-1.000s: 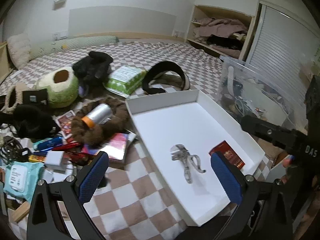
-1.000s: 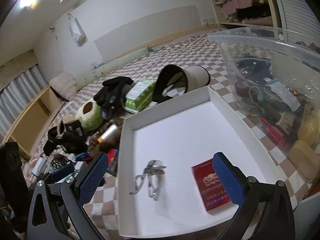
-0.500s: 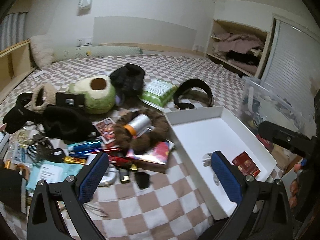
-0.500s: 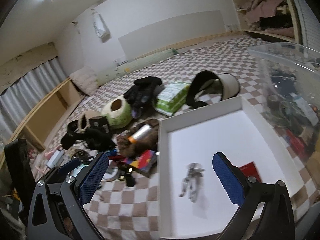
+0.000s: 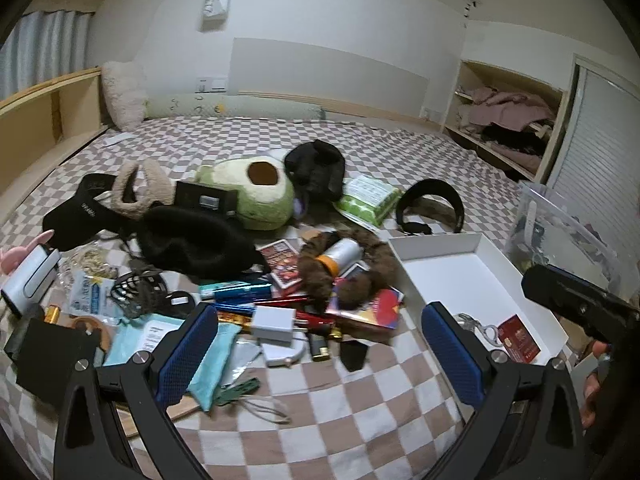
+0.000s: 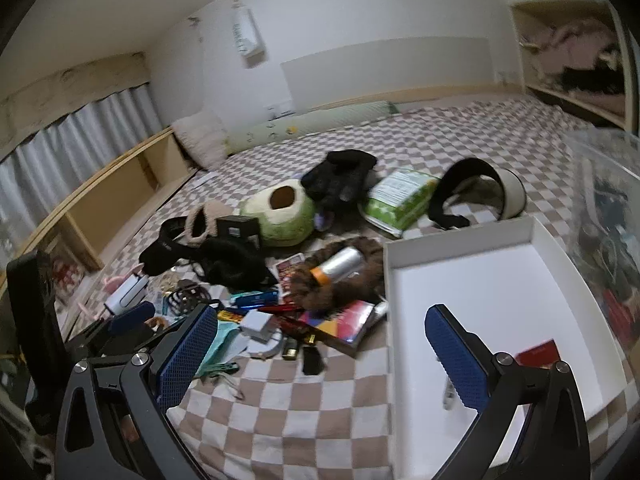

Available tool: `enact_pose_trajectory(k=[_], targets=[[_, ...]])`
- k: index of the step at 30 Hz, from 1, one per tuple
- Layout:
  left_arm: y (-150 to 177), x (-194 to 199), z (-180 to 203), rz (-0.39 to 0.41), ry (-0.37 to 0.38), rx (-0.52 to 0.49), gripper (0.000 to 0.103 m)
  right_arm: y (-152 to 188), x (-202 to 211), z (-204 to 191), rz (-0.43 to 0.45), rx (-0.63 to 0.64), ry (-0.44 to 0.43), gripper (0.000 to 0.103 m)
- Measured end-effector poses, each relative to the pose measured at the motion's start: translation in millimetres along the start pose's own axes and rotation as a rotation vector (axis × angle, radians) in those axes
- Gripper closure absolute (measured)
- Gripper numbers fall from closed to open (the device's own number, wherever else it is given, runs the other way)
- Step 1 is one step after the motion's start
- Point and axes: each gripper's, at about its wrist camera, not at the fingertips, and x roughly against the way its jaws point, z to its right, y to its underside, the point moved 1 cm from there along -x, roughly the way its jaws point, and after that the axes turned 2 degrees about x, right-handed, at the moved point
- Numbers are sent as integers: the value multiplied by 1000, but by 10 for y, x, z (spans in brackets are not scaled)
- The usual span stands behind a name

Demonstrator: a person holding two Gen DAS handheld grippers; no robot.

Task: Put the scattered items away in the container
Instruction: 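Move both grippers away from the tray toward the cluttered items, then lower the right gripper onto the white charger and grasp it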

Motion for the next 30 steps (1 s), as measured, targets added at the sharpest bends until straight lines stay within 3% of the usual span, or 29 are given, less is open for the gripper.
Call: enact_pose_trajectory(k=[4,11,18,30], targets=[[5,113,-168,49,-30,9,1,-13,-29,-197,4,39,-15,0],[21,211,-445,44,-81,1,1,-33,-62,-466,62,76,-39,0],[3,302,-756,108,-127,-10,1,-50,-191,-683,81,118,-77,0],[75,-169,-1344,-20,-210,142,1,191,-991,-699,-84,144,-5,0]])
